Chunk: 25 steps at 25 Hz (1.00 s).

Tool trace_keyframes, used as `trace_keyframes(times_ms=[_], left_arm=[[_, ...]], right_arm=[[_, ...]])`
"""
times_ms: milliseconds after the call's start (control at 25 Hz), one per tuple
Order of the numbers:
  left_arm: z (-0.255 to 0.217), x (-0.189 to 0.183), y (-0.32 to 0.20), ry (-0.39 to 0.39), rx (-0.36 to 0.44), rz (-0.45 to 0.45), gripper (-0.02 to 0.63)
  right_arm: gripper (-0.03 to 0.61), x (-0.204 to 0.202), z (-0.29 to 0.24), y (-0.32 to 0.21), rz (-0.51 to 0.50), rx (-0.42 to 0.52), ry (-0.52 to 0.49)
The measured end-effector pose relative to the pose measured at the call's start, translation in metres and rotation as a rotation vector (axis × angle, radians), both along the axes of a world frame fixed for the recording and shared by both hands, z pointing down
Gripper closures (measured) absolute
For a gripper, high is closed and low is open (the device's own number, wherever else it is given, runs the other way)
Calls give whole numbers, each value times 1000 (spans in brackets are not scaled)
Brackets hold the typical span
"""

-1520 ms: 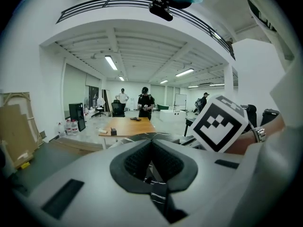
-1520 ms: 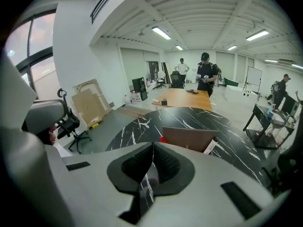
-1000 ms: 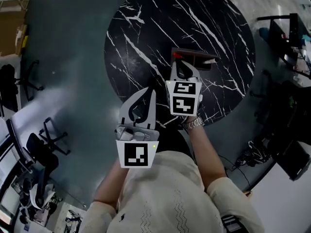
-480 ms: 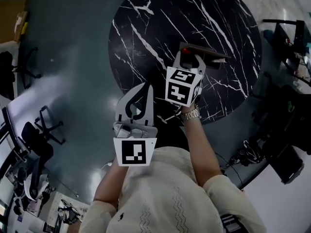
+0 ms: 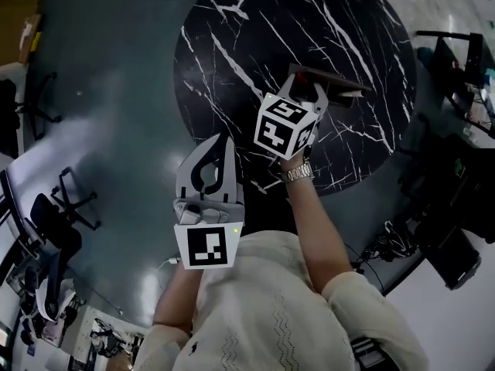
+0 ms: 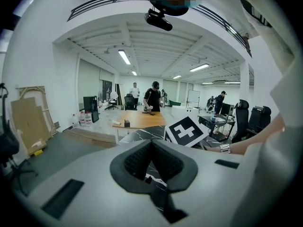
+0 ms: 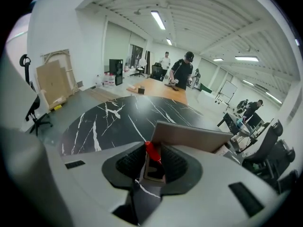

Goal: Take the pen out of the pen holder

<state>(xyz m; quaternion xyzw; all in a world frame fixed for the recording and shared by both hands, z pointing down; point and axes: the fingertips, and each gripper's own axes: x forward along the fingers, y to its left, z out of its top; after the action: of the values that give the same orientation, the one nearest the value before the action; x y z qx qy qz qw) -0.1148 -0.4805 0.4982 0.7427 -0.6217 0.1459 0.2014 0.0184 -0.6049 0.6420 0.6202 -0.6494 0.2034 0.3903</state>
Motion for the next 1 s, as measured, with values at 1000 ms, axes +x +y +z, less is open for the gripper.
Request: trace_keyframes(times_ms=[1000], left_arm=[[-18, 35, 11, -154, 63, 227, 603]], right_arm=[[526, 29, -49, 16, -17, 93, -168]])
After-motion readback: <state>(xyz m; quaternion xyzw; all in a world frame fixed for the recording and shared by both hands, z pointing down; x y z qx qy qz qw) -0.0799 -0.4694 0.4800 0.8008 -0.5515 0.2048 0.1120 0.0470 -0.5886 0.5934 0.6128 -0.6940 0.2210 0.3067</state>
